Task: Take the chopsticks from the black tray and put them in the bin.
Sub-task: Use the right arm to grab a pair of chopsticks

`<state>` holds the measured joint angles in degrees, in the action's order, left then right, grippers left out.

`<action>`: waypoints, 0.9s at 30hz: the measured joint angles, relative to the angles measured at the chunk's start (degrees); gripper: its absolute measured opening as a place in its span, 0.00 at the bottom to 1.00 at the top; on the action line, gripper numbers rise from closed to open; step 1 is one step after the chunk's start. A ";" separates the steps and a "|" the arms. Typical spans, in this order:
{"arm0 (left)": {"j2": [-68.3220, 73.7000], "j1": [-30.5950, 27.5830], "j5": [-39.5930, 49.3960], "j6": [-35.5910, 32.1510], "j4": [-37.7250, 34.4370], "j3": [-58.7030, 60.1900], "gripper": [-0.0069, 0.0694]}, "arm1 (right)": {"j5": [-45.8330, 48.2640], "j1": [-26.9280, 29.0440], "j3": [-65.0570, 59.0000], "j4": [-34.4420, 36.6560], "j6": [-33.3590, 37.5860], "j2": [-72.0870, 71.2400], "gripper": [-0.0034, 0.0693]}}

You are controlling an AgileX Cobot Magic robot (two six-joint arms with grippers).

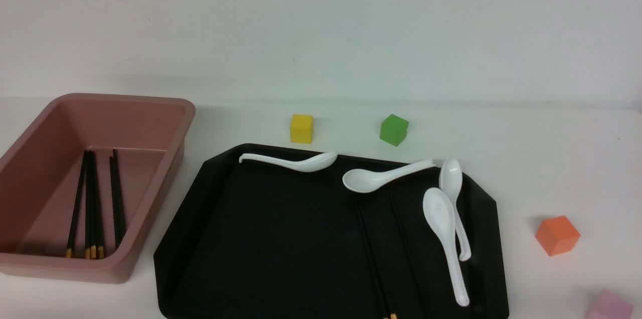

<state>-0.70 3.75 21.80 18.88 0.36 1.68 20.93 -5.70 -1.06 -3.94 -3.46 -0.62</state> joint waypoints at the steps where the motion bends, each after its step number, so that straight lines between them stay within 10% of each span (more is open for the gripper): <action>1: 0.00 0.00 0.00 0.00 0.00 0.00 0.21 | 0.00 0.00 0.00 0.00 0.00 0.00 0.38; 27: 0.00 0.00 0.00 0.00 0.00 0.00 0.23 | 0.00 0.00 0.00 0.00 0.00 0.00 0.38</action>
<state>-0.70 3.75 21.80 18.88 0.36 1.68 20.93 -5.70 -1.06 -3.94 -3.46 -0.62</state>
